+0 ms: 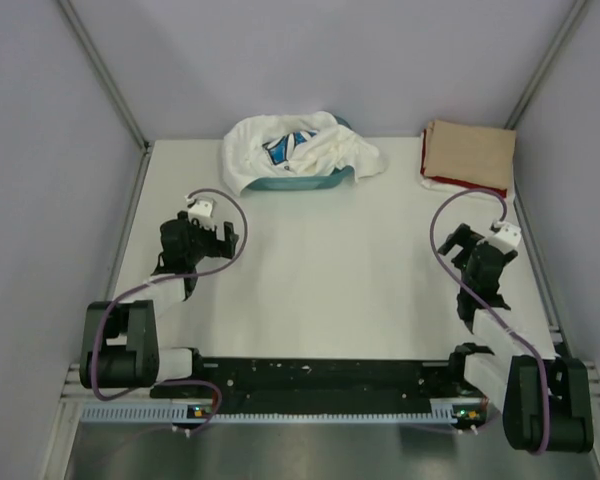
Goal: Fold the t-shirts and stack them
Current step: Grab crumpled tshirt from bin with the right arm, then move the tshirt to the center of the board, then flatten out the tshirt
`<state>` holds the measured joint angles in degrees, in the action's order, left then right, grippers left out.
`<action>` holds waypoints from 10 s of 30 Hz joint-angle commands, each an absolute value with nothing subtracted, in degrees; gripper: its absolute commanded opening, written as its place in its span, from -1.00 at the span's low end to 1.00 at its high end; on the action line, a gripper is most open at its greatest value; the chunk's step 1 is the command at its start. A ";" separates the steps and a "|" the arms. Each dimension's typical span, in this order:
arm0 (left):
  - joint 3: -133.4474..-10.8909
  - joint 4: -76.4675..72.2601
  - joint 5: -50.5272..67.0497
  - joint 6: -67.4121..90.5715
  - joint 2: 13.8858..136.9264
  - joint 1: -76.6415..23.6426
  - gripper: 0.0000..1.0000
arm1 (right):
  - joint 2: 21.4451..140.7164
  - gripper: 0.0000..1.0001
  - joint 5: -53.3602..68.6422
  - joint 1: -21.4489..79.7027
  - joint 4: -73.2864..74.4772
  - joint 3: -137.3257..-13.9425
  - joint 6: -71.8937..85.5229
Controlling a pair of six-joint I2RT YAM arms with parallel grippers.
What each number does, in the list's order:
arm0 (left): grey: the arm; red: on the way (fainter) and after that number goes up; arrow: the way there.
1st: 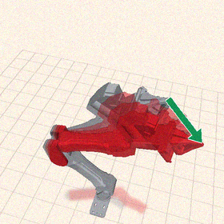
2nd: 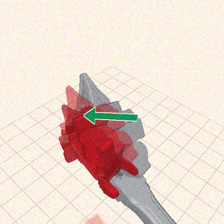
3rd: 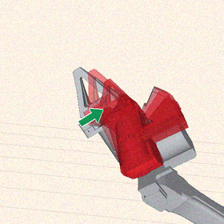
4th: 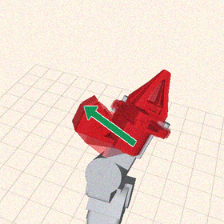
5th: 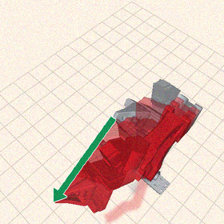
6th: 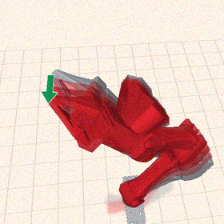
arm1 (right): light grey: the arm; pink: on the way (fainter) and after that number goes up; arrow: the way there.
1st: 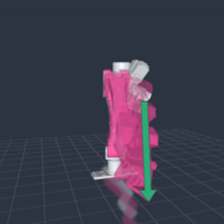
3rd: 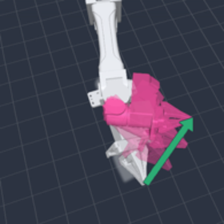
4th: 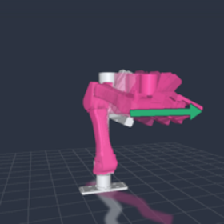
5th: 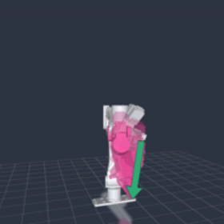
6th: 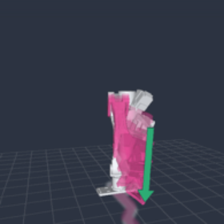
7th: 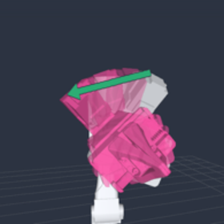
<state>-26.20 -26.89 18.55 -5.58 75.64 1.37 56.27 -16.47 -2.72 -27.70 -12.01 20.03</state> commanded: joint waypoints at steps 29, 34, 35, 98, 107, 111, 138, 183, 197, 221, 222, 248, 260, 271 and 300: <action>-59.15 20.65 40.07 -26.72 78.31 8.17 0.98 | 121.53 0.69 7.14 11.08 13.27 -105.10 27.65; -59.59 22.15 41.57 -28.12 79.36 8.17 0.98 | 130.24 0.71 2.02 10.28 7.13 -112.40 34.63; -59.59 22.41 42.01 -28.47 79.54 8.17 0.97 | 131.56 0.72 2.46 10.02 6.42 -113.63 34.63; -61.52 20.83 32.69 -27.77 69.61 8.17 0.97 | 63.96 -1.00 42.80 20.92 -36.12 -90.26 40.51; -61.00 21.53 29.72 -28.48 66.98 8.17 0.97 | 92.25 -1.00 47.81 27.58 -34.12 -99.73 47.64; -61.00 20.83 25.41 -27.95 66.27 8.17 0.98 | 107.98 -1.00 47.38 32.95 -23.05 -112.82 44.22; -53.89 45.43 26.82 -48.95 69.09 -8.75 0.98 | 87.54 0.70 -11.37 30.26 31.48 -67.17 15.98; -87.34 55.37 -13.08 -42.36 55.90 -28.75 -1.00 | 53.28 -1.00 2.26 16.26 30.31 -78.56 11.35; -101.08 56.08 -26.81 -47.10 48.69 -28.21 -1.00 | 45.78 -1.00 15.22 16.26 31.82 -84.37 15.20; -111.43 62.93 -13.90 -43.07 41.92 -26.10 -1.00 | 34.73 -1.00 40.40 16.26 42.62 -79.72 19.24; -112.32 62.93 -13.54 -42.63 42.10 -26.02 -1.00 | 33.93 -1.00 42.34 16.26 43.15 -79.80 19.42; -89.37 21.01 -2.19 -37.88 101.93 -17.67 -0.81 | 86.31 -0.08 16.72 -2.81 20.12 -48.24 30.42; -106.78 33.30 1.56 -32.69 107.50 -9.32 0.97 | 63.73 0.61 -18.30 15.53 26.46 -51.77 16.91; -99.86 40.25 10.54 -33.74 96.52 3.94 0.97 | 78.01 -0.02 -3.97 58.25 12.66 -55.27 0.71; -69.26 46.75 20.82 -42.54 68.73 10.28 0.97 | 105.39 -0.87 -9.49 71.81 21.44 -66.53 4.57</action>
<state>-67.70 45.32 18.09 -41.71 70.61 9.96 105.41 -7.16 71.20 19.84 -65.32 3.14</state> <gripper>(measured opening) 0.987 0.177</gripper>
